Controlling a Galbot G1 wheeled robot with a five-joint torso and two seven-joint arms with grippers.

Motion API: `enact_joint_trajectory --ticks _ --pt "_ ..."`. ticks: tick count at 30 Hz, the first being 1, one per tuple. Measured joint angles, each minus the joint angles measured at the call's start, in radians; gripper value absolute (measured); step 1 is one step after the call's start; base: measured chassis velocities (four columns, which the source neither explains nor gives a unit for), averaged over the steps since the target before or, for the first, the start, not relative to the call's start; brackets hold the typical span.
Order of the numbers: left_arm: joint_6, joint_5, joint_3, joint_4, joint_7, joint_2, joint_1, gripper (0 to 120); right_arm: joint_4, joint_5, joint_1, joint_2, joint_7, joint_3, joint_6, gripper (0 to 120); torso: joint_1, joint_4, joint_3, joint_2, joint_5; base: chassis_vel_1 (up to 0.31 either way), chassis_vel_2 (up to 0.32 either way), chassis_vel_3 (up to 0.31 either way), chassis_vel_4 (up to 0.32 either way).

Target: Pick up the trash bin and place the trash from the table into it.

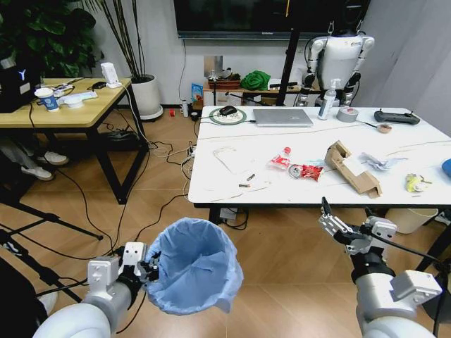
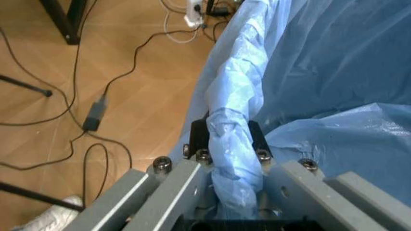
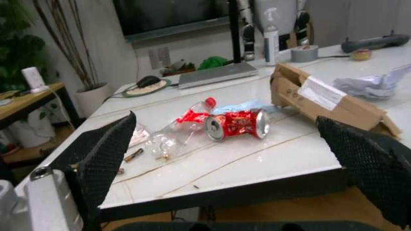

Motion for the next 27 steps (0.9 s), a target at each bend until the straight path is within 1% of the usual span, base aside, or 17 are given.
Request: enact_joint_trajectory --ticks 1,2,4,5,6,7,10,13,18,20,21,25,27 --pt "0.0 -0.004 -0.001 0.0 0.001 0.002 0.013 0 -0.015 0.042 0.026 -0.034 0.008 0.004 -0.012 100 0.0 0.0003 0.0 0.0 0.0001 0.0 0.0 0.0 0.0" --pt "0.0 -0.026 0.003 0.0 0.002 0.014 0.018 0 -0.055 0.108 0.077 -0.105 0.028 0.006 -0.033 100 0.0 0.0003 -0.001 -0.001 0.0002 0.0 0.0 0.0 0.0" --pt "0.0 -0.053 0.007 0.0 0.006 0.032 0.004 0 -0.091 0.139 0.108 -0.156 0.042 0.007 -0.039 100 -0.001 0.0002 -0.002 -0.003 0.0001 0.0 0.0 0.0 0.0" --pt "0.0 -0.053 0.007 0.0 0.006 0.032 0.004 0 -0.091 0.139 0.108 -0.156 0.042 0.007 -0.039 100 -0.001 0.0002 -0.002 -0.003 0.0001 0.0 0.0 0.0 0.0" --pt "0.0 -0.079 0.01 0.0 0.008 0.05 -0.013 0 -0.119 0.159 0.138 -0.195 0.057 0.005 -0.051 100 -0.001 -0.0002 -0.002 -0.004 -0.0001 0.0 0.0 0.0 0.0" --pt "0.0 -0.079 0.01 0.0 0.008 0.05 -0.013 0 -0.119 0.159 0.138 -0.195 0.057 0.005 -0.051 100 -0.001 -0.0002 -0.002 -0.004 -0.0001 0.0 0.0 0.0 0.0" --pt "0.0 -0.091 0.009 0.0 0.014 0.063 -0.025 0 -0.184 0.194 0.23 -0.246 0.091 -0.025 -0.102 100 -0.002 0.0001 -0.003 -0.006 0.0001 0.0 0.0 0.0 0.0" --pt "0.0 -0.098 0.009 0.0 0.014 0.071 -0.032 0 -0.208 0.219 0.271 -0.256 0.095 -0.044 -0.113 100 -0.002 0.0004 -0.004 -0.007 0.0001 0.0 0.0 0.0 0.0" --pt "0.0 -0.112 0.01 0.0 0.007 0.086 -0.054 0 -0.263 0.335 0.372 -0.316 0.088 -0.093 -0.12 100 -0.004 0.0 -0.005 -0.009 0.0 0.0 0.0 0.0 0.0" --pt "0.0 -0.114 0.011 0.0 0.005 0.086 -0.054 0 -0.276 0.347 0.393 -0.33 0.085 -0.102 -0.12 100 -0.004 0.0 -0.005 -0.009 -0.0001 0.0 0.0 0.0 0.0" --pt "0.0 -0.115 0.013 0.0 0.004 0.085 -0.053 0 -0.297 0.371 0.431 -0.353 0.084 -0.119 -0.121 100 -0.004 0.0 -0.005 -0.009 0.0 0.0 0.0 0.0 0.0" --pt "0.0 -0.115 0.015 0.0 0.003 0.076 -0.045 0 -0.351 0.497 0.565 -0.396 0.141 -0.181 -0.141 100 -0.004 0.0002 -0.006 -0.01 -0.0001 0.0 0.0 0.0 0.0" --pt "0.0 -0.115 0.015 0.0 0.002 0.073 -0.043 0 -0.36 0.522 0.59 -0.398 0.158 -0.197 -0.144 100 -0.004 0.0003 -0.006 -0.01 -0.0002 0.0 0.0 0.0 0.0"
